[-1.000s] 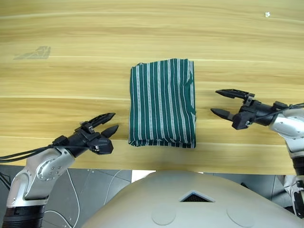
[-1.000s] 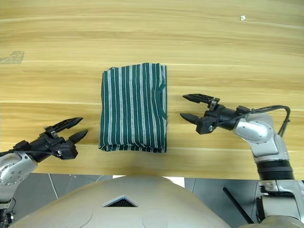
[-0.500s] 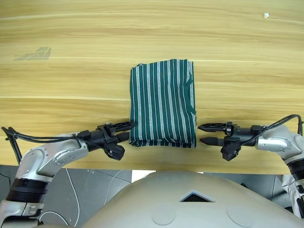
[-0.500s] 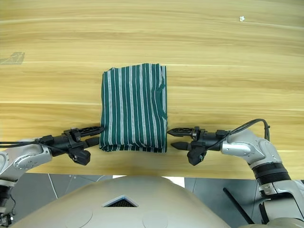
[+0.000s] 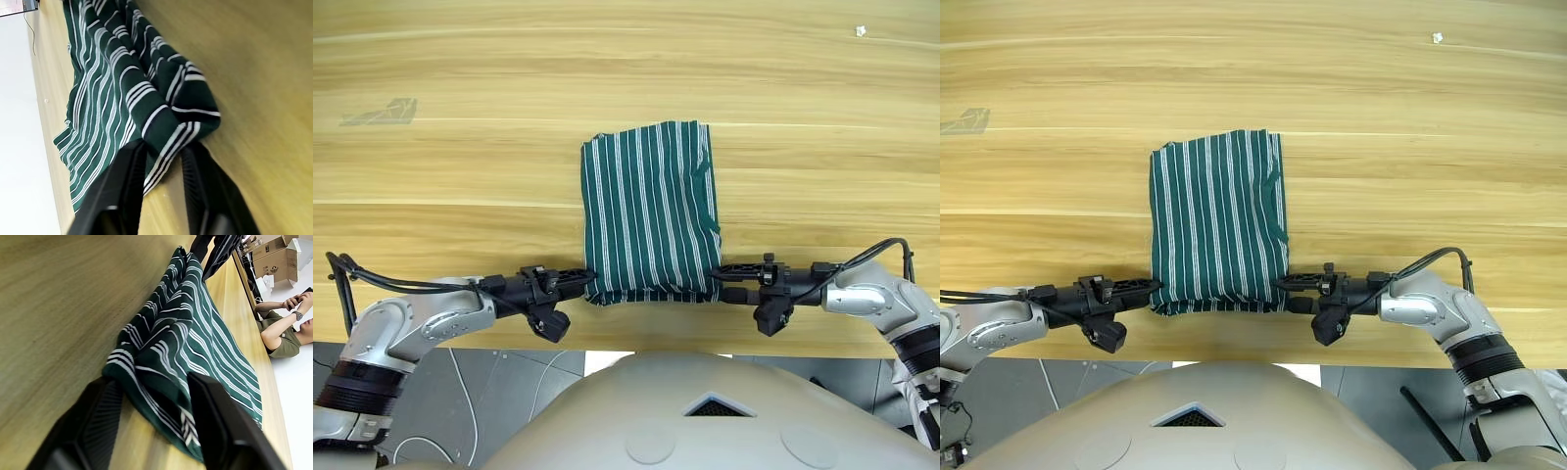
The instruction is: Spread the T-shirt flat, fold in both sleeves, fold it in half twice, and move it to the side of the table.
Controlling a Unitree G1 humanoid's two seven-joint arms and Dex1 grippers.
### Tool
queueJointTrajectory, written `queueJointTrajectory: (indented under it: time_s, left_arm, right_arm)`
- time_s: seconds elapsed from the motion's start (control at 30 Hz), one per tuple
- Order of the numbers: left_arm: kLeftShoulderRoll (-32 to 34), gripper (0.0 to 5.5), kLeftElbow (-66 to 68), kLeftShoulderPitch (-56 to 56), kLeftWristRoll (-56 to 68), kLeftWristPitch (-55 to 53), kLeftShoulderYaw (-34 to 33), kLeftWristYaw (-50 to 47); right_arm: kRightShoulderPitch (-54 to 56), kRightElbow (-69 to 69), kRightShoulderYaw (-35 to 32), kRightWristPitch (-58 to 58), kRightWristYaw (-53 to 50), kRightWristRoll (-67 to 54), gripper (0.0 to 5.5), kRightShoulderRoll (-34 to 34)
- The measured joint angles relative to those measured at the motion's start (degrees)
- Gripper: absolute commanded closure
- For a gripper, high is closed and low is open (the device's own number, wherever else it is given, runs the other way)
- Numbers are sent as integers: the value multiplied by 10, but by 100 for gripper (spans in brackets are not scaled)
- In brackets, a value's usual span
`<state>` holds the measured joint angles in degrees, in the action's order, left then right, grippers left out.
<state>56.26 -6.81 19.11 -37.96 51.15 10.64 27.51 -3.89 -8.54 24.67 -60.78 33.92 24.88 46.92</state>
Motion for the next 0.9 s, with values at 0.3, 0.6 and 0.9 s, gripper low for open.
queueJointTrajectory:
  time_s: [0.3, 0.6, 0.9]
  left_arm:
    - [0, 550, 15, -20, 0, -5, 29, -8]
    - [13, 550, -16, 50, 269, -124, 37, 77]
    - [88, 550, -234, 139, 673, -355, -94, 204]
  right_arm:
    - [3, -9, 18, 23, 13, -17, 538, 0]
    - [-35, 191, 2, 439, 224, -473, 548, 85]
    - [-72, 295, -146, 727, 354, -793, 548, 165]
